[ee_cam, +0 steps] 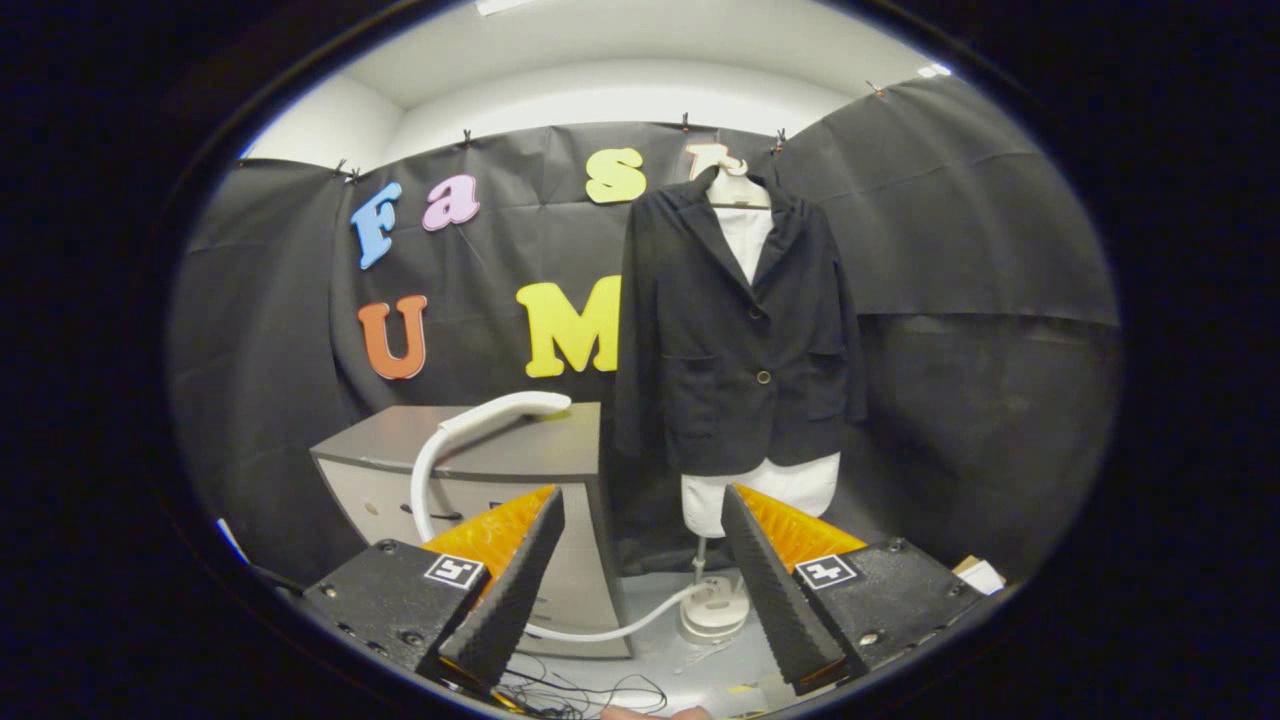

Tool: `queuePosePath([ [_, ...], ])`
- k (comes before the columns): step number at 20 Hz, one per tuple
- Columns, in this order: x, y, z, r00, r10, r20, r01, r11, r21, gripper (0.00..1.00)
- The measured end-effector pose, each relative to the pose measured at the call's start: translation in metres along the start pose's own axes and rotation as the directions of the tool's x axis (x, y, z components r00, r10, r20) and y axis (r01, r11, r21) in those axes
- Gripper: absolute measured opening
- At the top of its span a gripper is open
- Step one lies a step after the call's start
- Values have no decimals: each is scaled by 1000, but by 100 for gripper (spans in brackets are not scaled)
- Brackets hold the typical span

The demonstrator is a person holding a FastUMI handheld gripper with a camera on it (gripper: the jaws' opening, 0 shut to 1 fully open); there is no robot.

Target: Iron the clothes twice with a garment steamer, once on the left side and once on the right side.

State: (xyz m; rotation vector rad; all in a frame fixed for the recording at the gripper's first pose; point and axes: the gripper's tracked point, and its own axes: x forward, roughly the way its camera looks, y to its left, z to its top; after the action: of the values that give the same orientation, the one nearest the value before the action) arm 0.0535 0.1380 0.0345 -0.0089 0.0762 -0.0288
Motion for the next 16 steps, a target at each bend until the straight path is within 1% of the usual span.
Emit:
queuePosePath([
  [6,45,55,12,990,96,-104,-88,993,76,98],
  [10,96,87,13,973,164,-163,-149,984,102,98],
  [11,110,97,10,966,187,-177,-169,979,114,98],
  [12,129,112,10,955,221,-195,-197,971,134,98],
  [14,156,135,7,931,268,-248,-229,957,176,98],
  [16,190,155,10,913,293,-283,-239,948,211,98],
])
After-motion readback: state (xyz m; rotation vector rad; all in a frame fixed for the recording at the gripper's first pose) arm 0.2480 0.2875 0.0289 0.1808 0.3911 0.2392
